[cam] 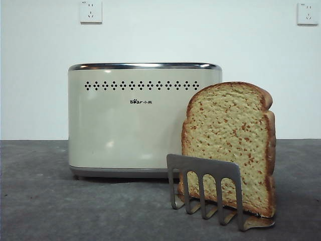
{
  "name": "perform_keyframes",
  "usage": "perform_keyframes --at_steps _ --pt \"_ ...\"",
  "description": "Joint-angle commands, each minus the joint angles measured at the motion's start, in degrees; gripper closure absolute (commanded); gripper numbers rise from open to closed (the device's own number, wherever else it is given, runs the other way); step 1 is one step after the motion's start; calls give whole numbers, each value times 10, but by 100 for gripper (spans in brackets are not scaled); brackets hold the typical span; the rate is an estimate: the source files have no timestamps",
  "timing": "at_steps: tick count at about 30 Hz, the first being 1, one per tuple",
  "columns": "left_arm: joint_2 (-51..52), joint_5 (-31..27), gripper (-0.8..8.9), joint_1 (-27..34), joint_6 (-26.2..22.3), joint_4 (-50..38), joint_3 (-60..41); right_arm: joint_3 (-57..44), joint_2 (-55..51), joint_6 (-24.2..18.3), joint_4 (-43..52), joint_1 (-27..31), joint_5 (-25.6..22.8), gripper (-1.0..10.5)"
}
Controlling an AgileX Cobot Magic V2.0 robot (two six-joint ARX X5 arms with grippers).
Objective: Pick up a slice of bread from the rack,put the bread on the toaster,press the button
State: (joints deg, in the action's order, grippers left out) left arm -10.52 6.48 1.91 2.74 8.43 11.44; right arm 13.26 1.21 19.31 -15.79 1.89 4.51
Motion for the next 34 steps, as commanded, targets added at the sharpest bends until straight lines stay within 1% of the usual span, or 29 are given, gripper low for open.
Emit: perform_keyframes --at_steps 1,4,8,10,12,15,19,22,26,31,34 --pt "-28 17 822 -14 2 -3 29 33 14 6 -12 0 0 954" --pt "-64 48 822 -41 0 -3 53 75 34 6 -39 0 0 954" --pt "-108 90 822 -98 0 -3 86 137 68 0 -85 0 3 954" --pt "-129 91 822 -130 -1 -3 104 166 85 -1 -107 0 6 954" --pt "-153 94 822 -161 -18 -3 125 193 101 -2 -126 0 16 953" --pt "-191 118 822 -206 -59 -3 159 229 124 -7 -149 0 37 953" --pt "-243 119 822 -271 -115 14 215 271 151 -42 -188 0 73 953" --pt "-291 120 822 -317 -167 42 266 296 168 -66 -219 0 93 953" --pt "-360 120 822 -381 -257 86 340 316 186 -90 -247 0 122 953" --pt "-447 119 823 -454 -347 134 436 324 200 -107 -253 0 162 953" --pt "-494 119 823 -493 -379 154 488 325 205 -108 -258 0 168 953"
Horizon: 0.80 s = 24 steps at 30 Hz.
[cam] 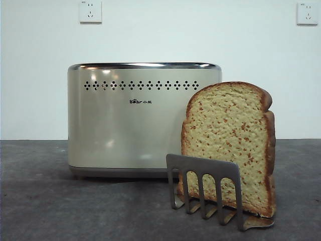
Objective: Pick up a slice of bread from the rack,put the bread on the toaster,press the button
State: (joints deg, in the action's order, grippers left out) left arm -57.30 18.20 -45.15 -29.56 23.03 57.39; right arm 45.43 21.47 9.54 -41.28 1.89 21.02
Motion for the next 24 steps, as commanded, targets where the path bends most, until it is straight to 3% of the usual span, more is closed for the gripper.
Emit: perform_keyframes --at_steps 1,12,17,20,24 --pt "-42 2 823 -35 -62 12 45 3 5 -13 -6 0 2 953" --pt "-172 -33 823 -77 -172 68 181 3 5 -24 -12 0 27 954" --pt "-234 -33 822 -78 -176 101 222 3 5 -24 -12 0 33 954" --pt "-264 -44 803 -86 -177 114 239 3 5 -24 -13 0 33 954" --pt "-281 -97 705 -108 -212 122 242 3 5 -24 -13 0 33 954"
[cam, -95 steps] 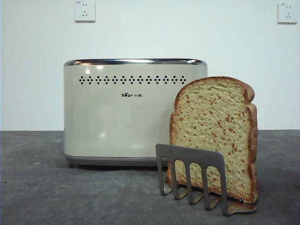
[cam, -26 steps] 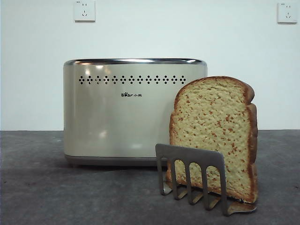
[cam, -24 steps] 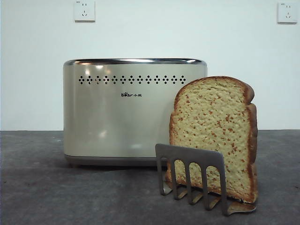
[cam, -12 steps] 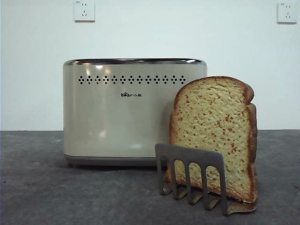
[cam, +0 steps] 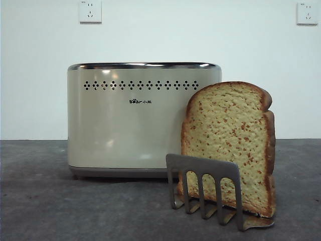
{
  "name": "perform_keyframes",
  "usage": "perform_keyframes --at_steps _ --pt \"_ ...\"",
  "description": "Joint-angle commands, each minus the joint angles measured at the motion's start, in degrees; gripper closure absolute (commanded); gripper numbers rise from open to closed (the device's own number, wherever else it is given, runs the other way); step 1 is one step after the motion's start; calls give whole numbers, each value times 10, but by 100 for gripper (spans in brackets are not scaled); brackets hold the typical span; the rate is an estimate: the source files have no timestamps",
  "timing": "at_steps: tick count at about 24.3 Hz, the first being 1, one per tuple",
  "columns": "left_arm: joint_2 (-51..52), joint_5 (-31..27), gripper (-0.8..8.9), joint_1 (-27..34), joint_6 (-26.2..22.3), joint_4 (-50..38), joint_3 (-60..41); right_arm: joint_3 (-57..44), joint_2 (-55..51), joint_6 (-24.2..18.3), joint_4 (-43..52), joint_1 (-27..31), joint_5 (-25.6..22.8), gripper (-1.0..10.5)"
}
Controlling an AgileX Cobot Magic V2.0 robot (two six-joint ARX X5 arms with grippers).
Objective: Pick up a slice of bread from the rack,put the bread on the toaster,press the button
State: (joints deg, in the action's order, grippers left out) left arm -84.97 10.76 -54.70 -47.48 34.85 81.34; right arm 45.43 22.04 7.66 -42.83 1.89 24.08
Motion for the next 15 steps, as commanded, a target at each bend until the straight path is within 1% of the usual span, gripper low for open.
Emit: perform_keyframes --at_steps 1,3,5,7,9,11,13,15 --pt "-7 -35 682 -19 -43 9 2 3 -1 -5 3 0 2 954" --pt "-14 -49 647 -33 -61 17 2 3 -1 -9 3 0 2 954" --pt "-20 -59 644 -43 -74 26 2 3 -1 -18 3 0 2 954" --pt "-26 -63 574 -52 -75 30 2 3 -1 -20 3 0 2 954" --pt "-35 -66 478 -60 -75 30 2 3 -1 -20 2 0 3 954" --pt "-47 -90 427 -66 -75 31 2 3 -1 -20 0 0 7 954" --pt "-59 -110 427 -69 -74 33 2 3 -1 -20 -7 0 13 954" --pt "-69 -108 428 -68 -74 45 2 3 -1 -20 -17 0 18 954"
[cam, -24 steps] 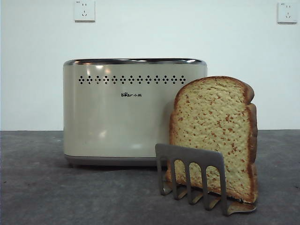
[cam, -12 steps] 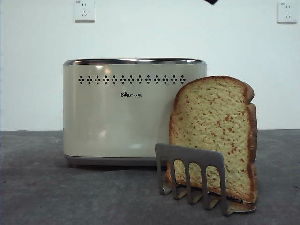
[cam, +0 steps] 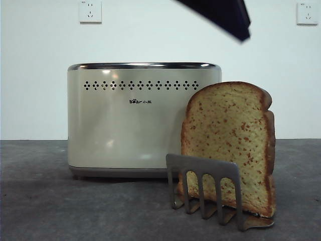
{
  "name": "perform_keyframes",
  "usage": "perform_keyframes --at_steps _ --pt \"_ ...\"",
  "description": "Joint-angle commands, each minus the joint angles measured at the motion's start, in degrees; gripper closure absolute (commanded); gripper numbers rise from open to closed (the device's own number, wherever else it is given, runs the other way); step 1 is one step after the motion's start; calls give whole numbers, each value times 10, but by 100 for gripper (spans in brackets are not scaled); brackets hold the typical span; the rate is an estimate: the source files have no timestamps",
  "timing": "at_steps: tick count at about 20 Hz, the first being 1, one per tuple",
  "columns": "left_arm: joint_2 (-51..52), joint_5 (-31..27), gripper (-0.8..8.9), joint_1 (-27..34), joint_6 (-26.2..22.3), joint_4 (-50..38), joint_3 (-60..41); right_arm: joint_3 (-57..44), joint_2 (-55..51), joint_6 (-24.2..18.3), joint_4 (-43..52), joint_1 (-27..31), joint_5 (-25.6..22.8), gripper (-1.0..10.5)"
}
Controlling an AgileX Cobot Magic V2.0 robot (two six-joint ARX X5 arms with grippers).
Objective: Pick up a slice of bread from the rack,put the bread on the toaster,press the button
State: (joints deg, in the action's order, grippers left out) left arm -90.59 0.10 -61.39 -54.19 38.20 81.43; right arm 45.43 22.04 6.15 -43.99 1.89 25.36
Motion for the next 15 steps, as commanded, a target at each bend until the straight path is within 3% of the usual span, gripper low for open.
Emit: perform_keyframes --at_steps 1,6,15 --pt "-17 -1 428 -2 -2 22 2 3 -1 -7 -12 0 8 954" --pt "-24 19 437 8 45 75 10 3 -1 -31 -45 0 19 954" --pt "-113 13 477 14 16 90 162 3 -1 -35 -46 0 55 954"
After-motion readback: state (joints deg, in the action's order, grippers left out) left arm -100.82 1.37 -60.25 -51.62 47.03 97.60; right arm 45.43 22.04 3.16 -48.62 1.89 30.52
